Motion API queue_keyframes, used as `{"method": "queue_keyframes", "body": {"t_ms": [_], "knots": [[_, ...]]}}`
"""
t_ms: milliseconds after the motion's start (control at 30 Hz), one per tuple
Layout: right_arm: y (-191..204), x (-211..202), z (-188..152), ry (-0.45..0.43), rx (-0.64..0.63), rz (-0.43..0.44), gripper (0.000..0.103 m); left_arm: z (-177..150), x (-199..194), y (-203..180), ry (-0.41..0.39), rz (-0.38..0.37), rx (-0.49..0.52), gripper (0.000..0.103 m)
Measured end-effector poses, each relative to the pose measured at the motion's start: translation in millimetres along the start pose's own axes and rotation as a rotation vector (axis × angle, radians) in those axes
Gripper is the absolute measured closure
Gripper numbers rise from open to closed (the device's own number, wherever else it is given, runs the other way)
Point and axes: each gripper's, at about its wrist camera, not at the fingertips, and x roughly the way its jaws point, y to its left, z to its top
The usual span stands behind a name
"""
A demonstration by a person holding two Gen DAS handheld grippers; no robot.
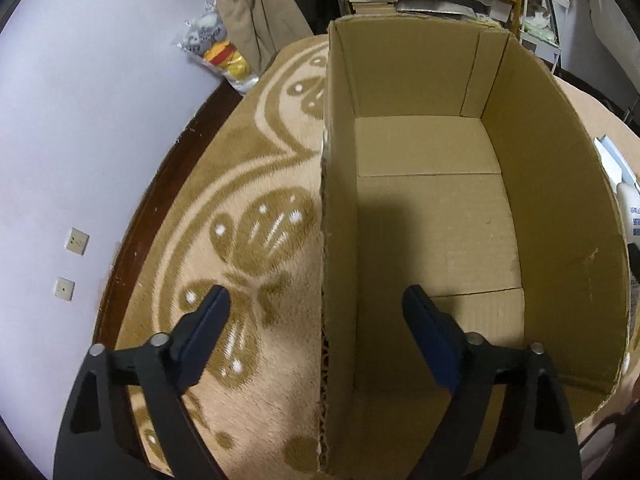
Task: Organize rigid objects
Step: 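Grasp the box wall with the left gripper while the right gripper grasps the white bottle, then carry the white remote over the box with the right gripper, drop it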
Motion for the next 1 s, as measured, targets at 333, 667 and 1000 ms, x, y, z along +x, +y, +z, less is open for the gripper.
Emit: {"method": "queue_keyframes", "body": {"t_ms": [333, 667, 1000], "knots": [[-3.0, 14.8, -6.1, 0.053, -0.018, -0.061, 0.040, 1.9, 11.5, -2.4, 0.058, -0.032, -0.029, 0.054], [10.6, 8.5, -5.0, 0.042, -0.056, -0.063, 0.059, -2.8, 9.6, -3.2, 0.073, -0.111, -0.064, 0.095], [29.9, -11.6, 12.7, -0.040, -0.039, 0.002, 0.059, -2.1, 9.0, -1.3, 0.072, -0.114, -0.075, 0.095]]}}
